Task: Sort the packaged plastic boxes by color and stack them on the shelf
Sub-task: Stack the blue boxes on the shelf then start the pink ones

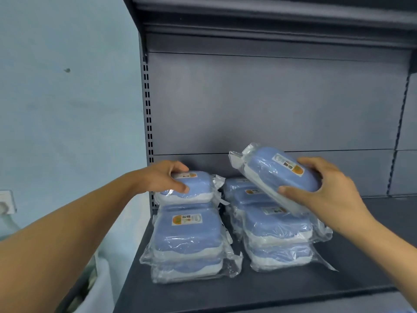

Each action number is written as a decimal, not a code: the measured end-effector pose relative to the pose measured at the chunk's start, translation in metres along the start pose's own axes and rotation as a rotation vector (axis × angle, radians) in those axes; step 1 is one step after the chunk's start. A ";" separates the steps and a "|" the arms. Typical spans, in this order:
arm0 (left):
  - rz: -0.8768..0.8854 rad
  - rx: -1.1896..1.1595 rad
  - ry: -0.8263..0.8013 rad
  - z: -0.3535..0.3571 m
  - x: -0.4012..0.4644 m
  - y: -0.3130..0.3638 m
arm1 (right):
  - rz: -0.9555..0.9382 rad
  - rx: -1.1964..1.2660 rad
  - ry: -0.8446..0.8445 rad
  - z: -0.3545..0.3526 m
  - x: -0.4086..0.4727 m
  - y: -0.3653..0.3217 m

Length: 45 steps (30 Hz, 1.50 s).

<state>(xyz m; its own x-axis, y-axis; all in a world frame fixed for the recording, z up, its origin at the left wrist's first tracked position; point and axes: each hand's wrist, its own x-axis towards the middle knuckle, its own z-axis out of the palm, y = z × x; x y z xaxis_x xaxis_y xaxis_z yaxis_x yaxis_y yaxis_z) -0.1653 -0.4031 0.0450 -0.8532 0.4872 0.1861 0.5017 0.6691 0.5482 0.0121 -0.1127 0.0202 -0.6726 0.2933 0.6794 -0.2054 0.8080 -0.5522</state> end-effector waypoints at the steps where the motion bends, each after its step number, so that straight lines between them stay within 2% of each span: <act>1: -0.007 -0.005 -0.004 0.002 0.000 -0.002 | -0.005 -0.001 0.000 0.002 -0.001 0.000; 13: -0.051 0.056 -0.032 0.010 -0.006 -0.004 | -0.012 0.006 -0.033 0.006 -0.008 0.006; 19: 0.089 -0.073 0.194 0.005 -0.044 0.047 | -0.083 0.002 -0.147 -0.015 -0.018 -0.007; 24: 0.192 -0.262 0.070 0.006 -0.094 0.116 | -0.305 0.042 -0.330 -0.030 -0.028 -0.037; 29: 0.090 -0.418 -0.113 0.016 -0.128 0.133 | -0.506 0.002 -0.335 -0.029 -0.028 -0.059; 31: 0.049 -0.525 -0.042 0.021 -0.138 0.130 | -0.435 0.023 -0.226 -0.025 -0.032 -0.063; 33: 0.005 -0.611 0.144 0.029 -0.146 0.127 | -0.196 0.131 -0.138 -0.019 -0.037 -0.070; 34: -0.017 -0.628 0.250 0.035 -0.151 0.126 | -0.062 0.223 -0.148 -0.016 -0.039 -0.075; 36: -0.025 -0.566 0.429 0.048 -0.160 0.124 | 0.188 0.436 -0.287 -0.006 -0.041 -0.088; 38: 0.020 -0.400 0.522 0.060 -0.171 0.125 | 0.307 0.539 -0.479 0.004 -0.041 -0.100; 41: 0.079 -0.242 0.510 0.071 -0.183 0.125 | 0.295 0.536 -0.589 0.020 -0.044 -0.117; 45: 0.026 -0.138 0.398 0.056 -0.196 0.112 | 0.170 0.542 -0.511 0.034 -0.031 -0.123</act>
<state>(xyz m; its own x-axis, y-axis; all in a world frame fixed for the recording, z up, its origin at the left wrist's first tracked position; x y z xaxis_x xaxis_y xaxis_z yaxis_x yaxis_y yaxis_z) 0.0659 -0.3924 0.0244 -0.8426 0.2299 0.4870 0.5230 0.5653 0.6379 0.0339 -0.2385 0.0507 -0.9444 0.0121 0.3287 -0.3010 0.3705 -0.8787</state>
